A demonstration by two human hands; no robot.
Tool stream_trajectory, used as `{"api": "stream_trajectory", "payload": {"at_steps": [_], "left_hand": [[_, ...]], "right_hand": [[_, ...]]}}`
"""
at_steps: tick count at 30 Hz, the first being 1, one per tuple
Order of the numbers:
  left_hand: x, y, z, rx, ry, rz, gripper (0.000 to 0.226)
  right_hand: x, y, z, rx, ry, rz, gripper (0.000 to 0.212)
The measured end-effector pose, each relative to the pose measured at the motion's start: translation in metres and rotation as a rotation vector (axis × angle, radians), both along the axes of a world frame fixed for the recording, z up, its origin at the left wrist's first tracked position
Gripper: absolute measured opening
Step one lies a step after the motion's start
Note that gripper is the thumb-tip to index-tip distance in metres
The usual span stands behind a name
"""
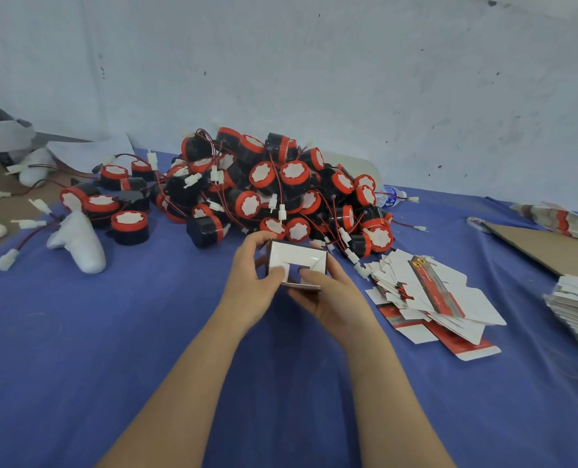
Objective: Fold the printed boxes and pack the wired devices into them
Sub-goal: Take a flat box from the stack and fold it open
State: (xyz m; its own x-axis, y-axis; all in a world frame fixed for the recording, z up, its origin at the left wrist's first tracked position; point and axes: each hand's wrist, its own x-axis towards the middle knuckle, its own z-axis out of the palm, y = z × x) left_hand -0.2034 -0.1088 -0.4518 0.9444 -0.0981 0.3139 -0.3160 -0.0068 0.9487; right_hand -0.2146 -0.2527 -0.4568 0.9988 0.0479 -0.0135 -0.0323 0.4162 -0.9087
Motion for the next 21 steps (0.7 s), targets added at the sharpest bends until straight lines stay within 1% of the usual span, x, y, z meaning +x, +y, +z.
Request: {"api": "stream_trajectory", "payload": {"at_steps": [2,3,4,5,7,8,10,12,14,15,16,18,19,21], "left_hand": [[-0.002,-0.002,0.002,0.074,-0.157,0.038,0.051],[-0.003,-0.003,0.003,0.118,-0.235,0.046,0.05],[-0.003,-0.003,0.003,0.152,-0.273,0.04,0.047],[-0.004,-0.004,0.002,0.167,-0.269,0.021,0.04],[-0.004,-0.004,-0.001,0.163,-0.197,-0.039,0.016],[-0.005,-0.004,-0.001,0.176,-0.178,-0.051,0.009],[-0.005,-0.004,-0.004,0.23,-0.194,0.001,0.011],[0.0,-0.004,-0.007,0.254,-0.209,0.157,0.014],[0.003,-0.004,-0.007,0.154,-0.137,0.274,0.018],[0.004,-0.004,-0.007,0.092,-0.079,0.274,0.027],[0.005,-0.005,-0.008,0.052,-0.025,0.252,0.04],[0.005,-0.007,-0.009,0.046,0.106,0.204,0.069],[0.005,-0.009,-0.009,0.052,0.159,0.193,0.074],[0.006,-0.01,-0.01,0.059,0.186,0.196,0.066]], "right_hand": [[0.001,0.001,-0.001,0.03,0.007,-0.025,0.036],[0.002,0.001,-0.001,0.045,0.012,-0.037,0.034],[0.002,0.0,-0.001,0.055,0.019,-0.051,0.032],[0.003,0.0,-0.001,0.059,0.023,-0.062,0.03],[0.002,-0.002,0.0,0.077,0.036,-0.091,0.028],[0.003,-0.002,0.0,0.084,0.042,-0.102,0.028],[0.003,-0.001,0.0,0.124,0.058,-0.104,0.027],[0.001,0.004,0.003,0.222,0.076,-0.042,0.02],[-0.001,0.013,0.007,0.26,0.064,0.027,0.035],[0.001,0.016,0.005,0.204,0.033,0.027,0.039],[0.003,0.021,0.002,0.103,-0.005,-0.013,0.039],[0.004,0.03,-0.005,-0.124,-0.041,-0.159,0.048],[0.004,0.033,-0.008,-0.193,-0.046,-0.221,0.051],[0.005,0.037,-0.01,-0.268,-0.056,-0.285,0.057]]}}
